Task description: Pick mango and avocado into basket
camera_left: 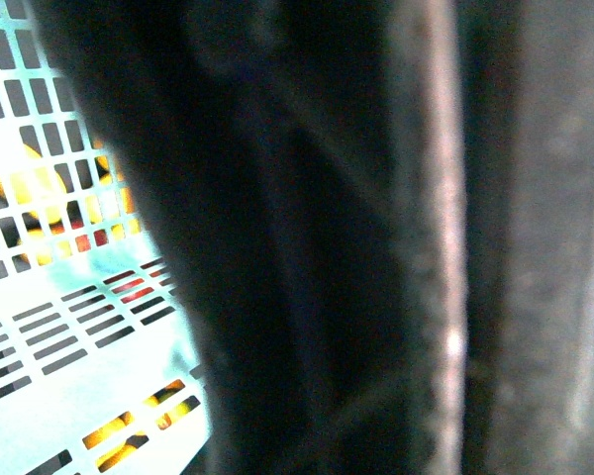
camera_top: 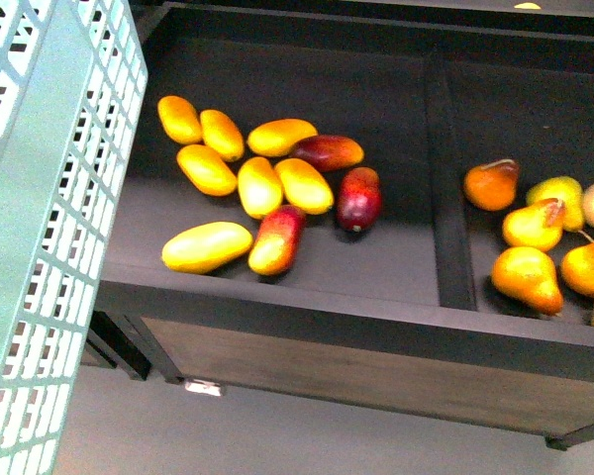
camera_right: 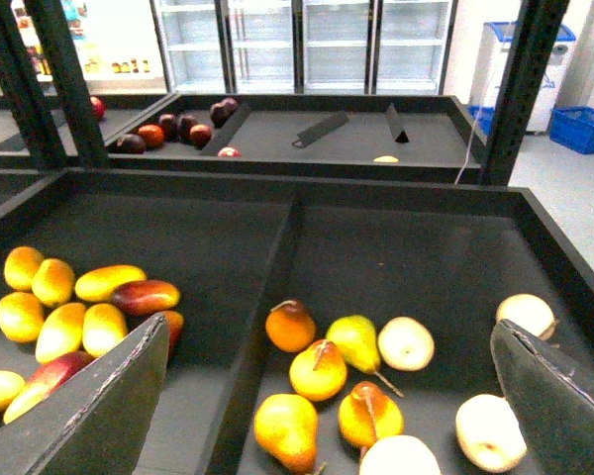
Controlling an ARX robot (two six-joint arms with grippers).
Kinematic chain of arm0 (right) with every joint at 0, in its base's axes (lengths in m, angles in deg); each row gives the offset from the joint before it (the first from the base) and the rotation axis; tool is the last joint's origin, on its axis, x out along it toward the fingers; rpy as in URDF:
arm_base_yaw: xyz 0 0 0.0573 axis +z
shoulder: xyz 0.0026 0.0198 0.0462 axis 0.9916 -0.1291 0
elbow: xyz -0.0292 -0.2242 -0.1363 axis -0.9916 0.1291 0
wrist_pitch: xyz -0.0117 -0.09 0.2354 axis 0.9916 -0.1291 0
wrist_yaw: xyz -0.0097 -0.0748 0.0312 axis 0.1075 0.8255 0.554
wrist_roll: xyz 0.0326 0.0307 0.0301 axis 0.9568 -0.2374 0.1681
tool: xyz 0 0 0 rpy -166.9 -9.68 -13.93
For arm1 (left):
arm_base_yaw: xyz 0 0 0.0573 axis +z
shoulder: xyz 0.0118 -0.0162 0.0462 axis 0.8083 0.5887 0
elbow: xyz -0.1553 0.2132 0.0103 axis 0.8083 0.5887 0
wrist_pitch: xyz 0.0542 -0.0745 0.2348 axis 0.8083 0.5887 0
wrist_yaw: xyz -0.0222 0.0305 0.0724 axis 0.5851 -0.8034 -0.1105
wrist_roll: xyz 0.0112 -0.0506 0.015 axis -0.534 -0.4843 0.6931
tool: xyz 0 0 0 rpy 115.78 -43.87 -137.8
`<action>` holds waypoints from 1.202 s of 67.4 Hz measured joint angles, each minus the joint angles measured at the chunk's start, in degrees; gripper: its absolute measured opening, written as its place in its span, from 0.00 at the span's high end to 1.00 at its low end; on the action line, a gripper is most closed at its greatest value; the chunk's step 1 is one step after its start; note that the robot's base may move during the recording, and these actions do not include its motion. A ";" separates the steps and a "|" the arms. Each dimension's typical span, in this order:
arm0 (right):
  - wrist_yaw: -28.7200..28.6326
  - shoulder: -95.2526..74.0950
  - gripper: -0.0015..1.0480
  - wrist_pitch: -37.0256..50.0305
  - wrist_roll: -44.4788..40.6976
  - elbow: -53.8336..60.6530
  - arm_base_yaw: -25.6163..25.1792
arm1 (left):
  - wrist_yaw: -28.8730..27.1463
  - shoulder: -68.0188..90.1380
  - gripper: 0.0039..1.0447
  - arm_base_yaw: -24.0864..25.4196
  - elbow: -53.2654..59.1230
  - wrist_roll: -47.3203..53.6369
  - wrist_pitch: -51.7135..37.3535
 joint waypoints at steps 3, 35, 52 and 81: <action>0.09 0.04 0.08 0.00 -0.02 0.00 0.00 | 0.04 0.00 0.87 0.00 0.00 0.02 0.00; 0.15 -0.04 0.08 -0.02 -0.02 0.00 0.00 | 0.00 0.00 0.87 0.00 -0.02 0.00 0.00; 0.02 0.02 0.08 0.02 0.00 0.00 0.00 | 0.11 0.00 0.87 0.00 -0.04 0.02 0.00; -0.02 -0.02 0.08 0.00 0.00 0.00 0.00 | 0.04 -0.07 0.87 0.00 -0.04 0.02 0.00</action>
